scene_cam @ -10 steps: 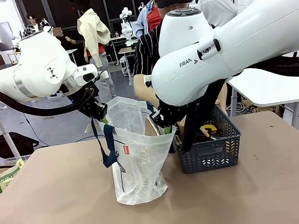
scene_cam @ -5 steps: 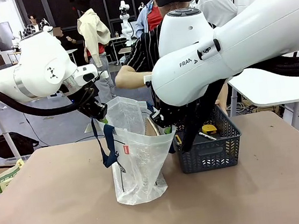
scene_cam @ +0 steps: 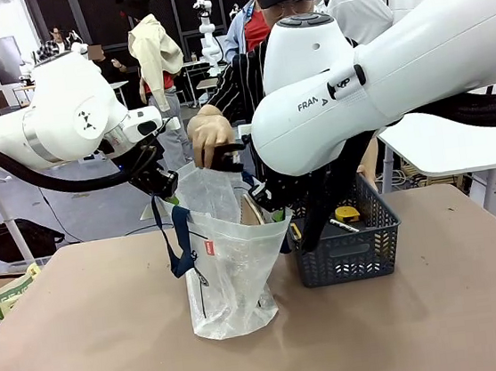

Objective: Transfer purchased items from the store into the shopping bag.
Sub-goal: Move the Reusable shopping bag to the right side of the table.

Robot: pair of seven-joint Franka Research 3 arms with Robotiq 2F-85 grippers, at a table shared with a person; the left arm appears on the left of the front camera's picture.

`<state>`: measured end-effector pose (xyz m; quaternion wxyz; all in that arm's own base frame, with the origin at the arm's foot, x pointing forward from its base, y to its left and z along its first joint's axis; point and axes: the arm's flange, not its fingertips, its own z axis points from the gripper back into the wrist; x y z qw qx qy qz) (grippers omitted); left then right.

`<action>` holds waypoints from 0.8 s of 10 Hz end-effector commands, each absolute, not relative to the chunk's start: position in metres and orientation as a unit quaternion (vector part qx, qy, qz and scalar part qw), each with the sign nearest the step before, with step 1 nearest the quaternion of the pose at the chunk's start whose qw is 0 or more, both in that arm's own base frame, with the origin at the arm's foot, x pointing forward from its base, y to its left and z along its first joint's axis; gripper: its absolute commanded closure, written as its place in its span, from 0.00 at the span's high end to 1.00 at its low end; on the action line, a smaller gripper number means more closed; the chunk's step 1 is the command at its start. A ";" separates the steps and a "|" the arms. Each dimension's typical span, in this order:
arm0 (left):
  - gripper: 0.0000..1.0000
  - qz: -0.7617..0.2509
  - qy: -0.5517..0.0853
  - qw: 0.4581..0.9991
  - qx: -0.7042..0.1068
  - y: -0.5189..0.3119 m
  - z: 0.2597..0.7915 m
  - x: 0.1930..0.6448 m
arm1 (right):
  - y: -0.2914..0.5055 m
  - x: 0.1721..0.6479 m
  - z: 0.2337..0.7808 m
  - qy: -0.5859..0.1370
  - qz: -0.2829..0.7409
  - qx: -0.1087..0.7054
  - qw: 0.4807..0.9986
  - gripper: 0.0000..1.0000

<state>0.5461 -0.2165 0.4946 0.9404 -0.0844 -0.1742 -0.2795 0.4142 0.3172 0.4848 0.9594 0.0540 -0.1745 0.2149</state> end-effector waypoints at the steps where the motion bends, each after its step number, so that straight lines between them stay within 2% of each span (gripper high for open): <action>1: 0.00 -0.278 -0.180 0.940 -0.083 -0.215 0.495 0.546 | 0.317 0.416 0.486 -0.179 0.219 0.064 0.957 0.00; 8: 0.00 -0.278 -0.180 0.940 -0.083 -0.215 0.495 0.546 | 0.317 0.416 0.486 -0.179 0.219 0.064 0.957 0.00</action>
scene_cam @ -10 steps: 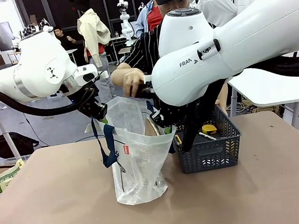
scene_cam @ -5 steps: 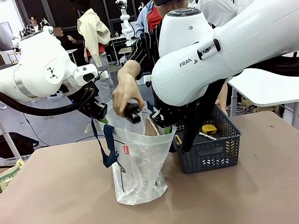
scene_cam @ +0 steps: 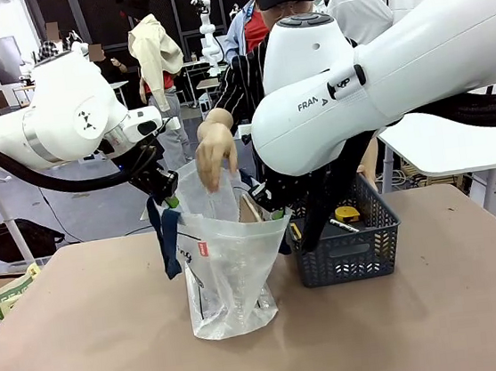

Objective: Transfer purchased items from the store into the shopping bag.
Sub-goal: Move the Reusable shopping bag to the right side of the table.

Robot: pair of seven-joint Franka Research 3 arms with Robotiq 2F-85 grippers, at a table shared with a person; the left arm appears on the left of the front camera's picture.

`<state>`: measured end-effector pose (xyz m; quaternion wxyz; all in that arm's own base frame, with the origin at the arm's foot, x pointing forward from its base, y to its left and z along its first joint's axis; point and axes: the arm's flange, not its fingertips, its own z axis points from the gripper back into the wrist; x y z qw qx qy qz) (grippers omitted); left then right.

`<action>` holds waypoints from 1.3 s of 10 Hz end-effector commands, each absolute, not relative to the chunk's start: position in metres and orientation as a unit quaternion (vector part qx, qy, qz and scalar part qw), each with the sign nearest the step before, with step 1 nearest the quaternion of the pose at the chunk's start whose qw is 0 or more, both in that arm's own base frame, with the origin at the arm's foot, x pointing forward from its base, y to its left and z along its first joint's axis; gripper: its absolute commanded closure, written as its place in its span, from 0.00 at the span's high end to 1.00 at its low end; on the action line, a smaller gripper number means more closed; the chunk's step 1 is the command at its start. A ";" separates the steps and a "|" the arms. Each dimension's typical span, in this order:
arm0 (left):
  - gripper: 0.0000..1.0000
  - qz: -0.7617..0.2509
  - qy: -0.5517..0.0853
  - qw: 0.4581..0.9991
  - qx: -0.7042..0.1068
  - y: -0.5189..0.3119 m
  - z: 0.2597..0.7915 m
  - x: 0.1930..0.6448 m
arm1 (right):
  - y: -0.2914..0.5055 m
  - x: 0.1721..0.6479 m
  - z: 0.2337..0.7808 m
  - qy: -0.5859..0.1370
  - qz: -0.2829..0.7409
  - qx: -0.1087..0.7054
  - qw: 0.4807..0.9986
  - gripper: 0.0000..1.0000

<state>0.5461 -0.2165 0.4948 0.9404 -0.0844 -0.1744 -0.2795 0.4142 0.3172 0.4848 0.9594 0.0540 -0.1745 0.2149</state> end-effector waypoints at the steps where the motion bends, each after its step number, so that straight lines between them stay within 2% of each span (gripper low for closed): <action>1: 0.00 -0.278 -0.180 0.940 -0.083 -0.215 0.495 0.546 | 0.317 0.416 0.486 -0.179 0.219 0.064 0.957 0.00; 13: 0.00 -0.278 -0.180 0.940 -0.083 -0.215 0.495 0.546 | 0.317 0.416 0.486 -0.179 0.219 0.064 0.957 0.00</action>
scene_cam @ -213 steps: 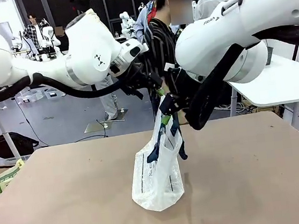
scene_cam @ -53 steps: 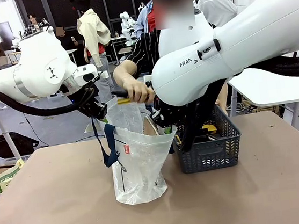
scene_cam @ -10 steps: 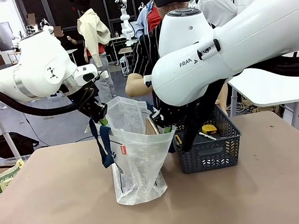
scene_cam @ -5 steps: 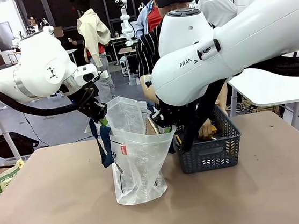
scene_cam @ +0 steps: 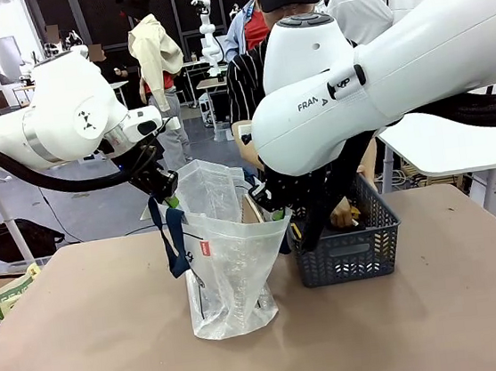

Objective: Transfer purchased items from the store into the shopping bag.
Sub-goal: Move the Reusable shopping bag to the right side of the table.

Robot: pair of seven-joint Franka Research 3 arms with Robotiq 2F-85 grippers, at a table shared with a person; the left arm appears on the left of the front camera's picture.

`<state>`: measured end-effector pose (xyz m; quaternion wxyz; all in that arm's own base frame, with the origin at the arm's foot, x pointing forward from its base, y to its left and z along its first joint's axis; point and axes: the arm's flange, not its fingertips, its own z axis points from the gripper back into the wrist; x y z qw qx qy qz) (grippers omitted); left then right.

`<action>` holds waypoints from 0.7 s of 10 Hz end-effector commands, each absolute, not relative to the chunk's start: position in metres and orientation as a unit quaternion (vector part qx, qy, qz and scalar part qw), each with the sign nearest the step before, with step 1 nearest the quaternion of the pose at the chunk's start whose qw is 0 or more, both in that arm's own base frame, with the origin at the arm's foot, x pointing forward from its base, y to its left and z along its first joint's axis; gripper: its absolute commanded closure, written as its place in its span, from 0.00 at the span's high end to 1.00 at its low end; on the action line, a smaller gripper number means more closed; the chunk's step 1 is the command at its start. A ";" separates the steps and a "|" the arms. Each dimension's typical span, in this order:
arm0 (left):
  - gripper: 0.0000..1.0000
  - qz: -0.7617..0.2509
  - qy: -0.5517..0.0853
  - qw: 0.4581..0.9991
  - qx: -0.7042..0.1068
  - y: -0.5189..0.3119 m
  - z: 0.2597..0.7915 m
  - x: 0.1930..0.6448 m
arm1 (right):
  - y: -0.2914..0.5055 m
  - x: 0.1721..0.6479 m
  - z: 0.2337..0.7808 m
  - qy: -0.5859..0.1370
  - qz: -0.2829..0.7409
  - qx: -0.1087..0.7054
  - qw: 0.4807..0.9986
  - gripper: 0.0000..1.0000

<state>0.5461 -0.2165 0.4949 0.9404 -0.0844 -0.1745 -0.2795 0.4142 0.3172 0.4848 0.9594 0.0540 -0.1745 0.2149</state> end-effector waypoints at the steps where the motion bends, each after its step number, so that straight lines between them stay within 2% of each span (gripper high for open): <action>1: 0.00 -0.278 -0.180 0.940 -0.083 -0.215 0.495 0.546 | 0.317 0.416 0.486 -0.179 0.219 0.064 0.957 0.00; 7: 0.00 -0.278 -0.180 0.940 -0.083 -0.215 0.495 0.546 | 0.317 0.416 0.486 -0.179 0.219 0.064 0.957 0.00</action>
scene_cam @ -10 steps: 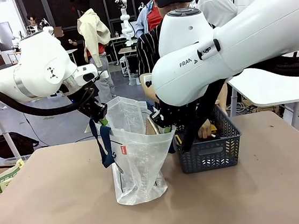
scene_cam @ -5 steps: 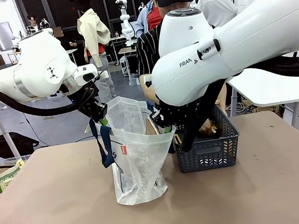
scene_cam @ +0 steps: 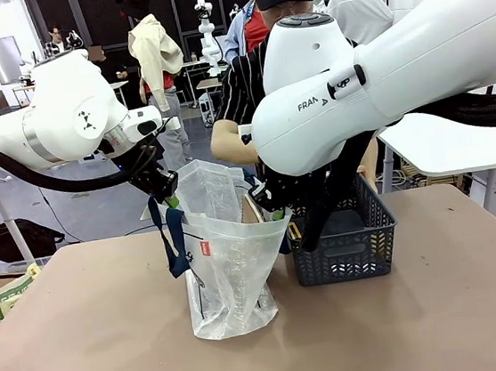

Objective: Transfer purchased items from the store into the shopping bag.
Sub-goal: Move the Reusable shopping bag to the right side of the table.

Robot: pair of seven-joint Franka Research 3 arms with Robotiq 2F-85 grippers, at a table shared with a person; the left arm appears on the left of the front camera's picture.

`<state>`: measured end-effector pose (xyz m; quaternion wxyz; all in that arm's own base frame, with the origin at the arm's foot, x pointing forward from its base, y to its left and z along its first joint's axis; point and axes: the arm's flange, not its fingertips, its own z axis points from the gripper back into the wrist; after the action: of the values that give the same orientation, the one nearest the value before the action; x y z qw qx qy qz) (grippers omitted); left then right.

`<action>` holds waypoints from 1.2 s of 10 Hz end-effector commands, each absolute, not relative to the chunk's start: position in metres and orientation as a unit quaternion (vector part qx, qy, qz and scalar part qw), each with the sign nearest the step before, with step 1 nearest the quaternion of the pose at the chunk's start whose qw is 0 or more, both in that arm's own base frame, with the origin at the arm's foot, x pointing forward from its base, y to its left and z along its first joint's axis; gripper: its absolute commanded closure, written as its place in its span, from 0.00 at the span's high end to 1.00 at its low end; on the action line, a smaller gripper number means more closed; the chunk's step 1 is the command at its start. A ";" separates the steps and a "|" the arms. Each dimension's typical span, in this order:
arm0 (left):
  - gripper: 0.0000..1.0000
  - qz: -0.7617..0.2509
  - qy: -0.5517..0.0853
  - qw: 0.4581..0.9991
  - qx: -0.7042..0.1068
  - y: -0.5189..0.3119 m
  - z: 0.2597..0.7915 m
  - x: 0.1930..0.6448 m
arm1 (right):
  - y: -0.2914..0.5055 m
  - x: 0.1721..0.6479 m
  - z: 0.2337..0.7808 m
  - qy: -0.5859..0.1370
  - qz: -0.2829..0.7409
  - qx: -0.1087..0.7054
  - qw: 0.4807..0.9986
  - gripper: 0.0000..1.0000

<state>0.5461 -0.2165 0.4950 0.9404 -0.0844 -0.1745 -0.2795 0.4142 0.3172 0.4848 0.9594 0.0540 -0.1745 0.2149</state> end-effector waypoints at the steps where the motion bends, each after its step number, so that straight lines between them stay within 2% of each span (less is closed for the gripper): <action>1: 0.00 -0.278 -0.180 0.940 -0.083 -0.215 0.495 0.546 | 0.317 0.416 0.486 -0.179 0.219 0.064 0.957 0.00; 12: 0.00 -0.278 -0.180 0.940 -0.083 -0.215 0.495 0.546 | 0.317 0.416 0.486 -0.179 0.219 0.064 0.957 0.00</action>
<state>0.5461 -0.2165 0.4951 0.9403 -0.0844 -0.1747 -0.2795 0.4142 0.3172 0.4848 0.9594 0.0540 -0.1745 0.2149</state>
